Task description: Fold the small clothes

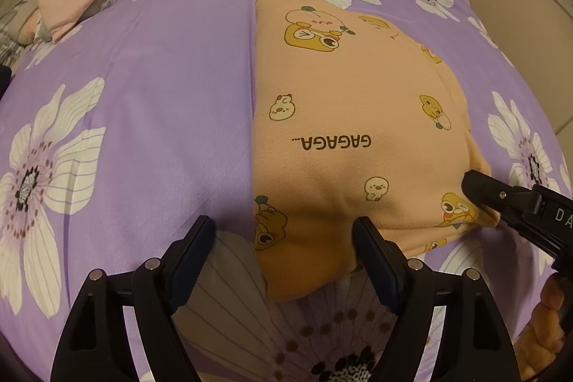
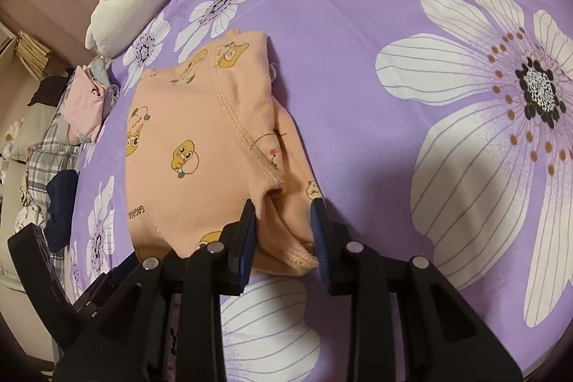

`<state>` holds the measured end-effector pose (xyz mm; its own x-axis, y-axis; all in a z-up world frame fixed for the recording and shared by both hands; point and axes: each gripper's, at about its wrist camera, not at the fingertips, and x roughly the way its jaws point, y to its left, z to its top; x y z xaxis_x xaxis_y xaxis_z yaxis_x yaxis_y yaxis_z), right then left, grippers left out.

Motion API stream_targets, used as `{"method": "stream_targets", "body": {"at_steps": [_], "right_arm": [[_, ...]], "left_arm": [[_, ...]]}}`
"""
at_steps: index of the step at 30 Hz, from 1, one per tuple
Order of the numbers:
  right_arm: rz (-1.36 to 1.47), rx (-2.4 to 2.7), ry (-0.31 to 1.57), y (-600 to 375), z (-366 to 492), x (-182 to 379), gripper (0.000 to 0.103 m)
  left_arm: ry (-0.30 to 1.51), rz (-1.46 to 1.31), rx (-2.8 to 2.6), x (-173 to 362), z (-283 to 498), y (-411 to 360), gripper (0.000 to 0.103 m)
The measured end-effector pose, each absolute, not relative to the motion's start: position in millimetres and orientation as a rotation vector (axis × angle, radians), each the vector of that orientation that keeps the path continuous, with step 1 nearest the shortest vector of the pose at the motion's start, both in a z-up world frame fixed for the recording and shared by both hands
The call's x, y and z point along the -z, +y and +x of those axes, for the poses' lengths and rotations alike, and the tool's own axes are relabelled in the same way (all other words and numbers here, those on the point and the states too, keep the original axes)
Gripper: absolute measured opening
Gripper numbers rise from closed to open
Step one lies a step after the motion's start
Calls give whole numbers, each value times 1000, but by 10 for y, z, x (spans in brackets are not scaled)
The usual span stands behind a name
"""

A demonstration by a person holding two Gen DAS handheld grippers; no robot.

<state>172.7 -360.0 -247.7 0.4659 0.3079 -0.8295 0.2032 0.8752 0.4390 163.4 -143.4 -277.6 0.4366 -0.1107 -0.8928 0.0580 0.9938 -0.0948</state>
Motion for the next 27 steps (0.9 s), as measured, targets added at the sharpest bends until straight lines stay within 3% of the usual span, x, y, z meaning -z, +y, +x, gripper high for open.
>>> {"method": "stream_targets", "body": {"at_steps": [14, 18, 22, 27], "right_arm": [[538, -95, 1095, -3641, 1715, 2469, 33], [639, -162, 1079, -3755, 1699, 2464, 44], [733, -205, 1051, -3949, 1682, 2440, 57], [814, -278, 1044, -4085, 1838, 2432, 61]], "left_arm": [[1114, -65, 98, 2774, 1643, -1424, 85], [1150, -166, 181, 2682, 1679, -1284, 85], [1123, -582, 327, 2543, 1823, -747, 85], [1276, -679, 533, 2716, 2239, -617, 86]]}}
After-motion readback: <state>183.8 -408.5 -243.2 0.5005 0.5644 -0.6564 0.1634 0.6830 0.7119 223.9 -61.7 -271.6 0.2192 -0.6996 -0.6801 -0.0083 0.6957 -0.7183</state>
